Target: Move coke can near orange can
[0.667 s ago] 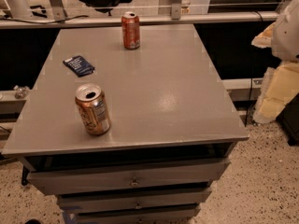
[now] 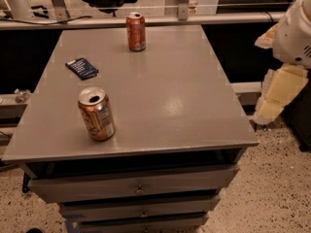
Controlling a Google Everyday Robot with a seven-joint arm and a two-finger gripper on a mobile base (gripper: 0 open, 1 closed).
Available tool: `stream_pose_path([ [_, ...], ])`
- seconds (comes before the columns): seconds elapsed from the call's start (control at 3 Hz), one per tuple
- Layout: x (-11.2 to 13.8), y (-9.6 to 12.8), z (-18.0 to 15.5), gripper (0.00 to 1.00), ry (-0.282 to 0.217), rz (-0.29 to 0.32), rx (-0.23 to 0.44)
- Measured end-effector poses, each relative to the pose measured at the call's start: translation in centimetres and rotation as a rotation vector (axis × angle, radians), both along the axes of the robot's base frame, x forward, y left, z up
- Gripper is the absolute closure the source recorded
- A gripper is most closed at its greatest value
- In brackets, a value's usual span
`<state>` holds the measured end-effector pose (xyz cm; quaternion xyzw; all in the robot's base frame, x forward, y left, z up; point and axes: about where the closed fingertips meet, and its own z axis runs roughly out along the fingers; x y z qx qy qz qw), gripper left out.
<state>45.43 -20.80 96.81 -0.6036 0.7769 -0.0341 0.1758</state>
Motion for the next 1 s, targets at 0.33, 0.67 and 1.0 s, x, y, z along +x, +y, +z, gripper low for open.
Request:
stream_pose_path([
  [0.33,3.7,1.5,-1.6,0.00,-0.048,-0.016,0.068],
  [0.67,8.9,3.7,-2.8,0.00,-0.119,-0.043,0.161],
  [1.0,13.6,5.9,-4.0,0.00,-0.156,-0.083,0.287],
])
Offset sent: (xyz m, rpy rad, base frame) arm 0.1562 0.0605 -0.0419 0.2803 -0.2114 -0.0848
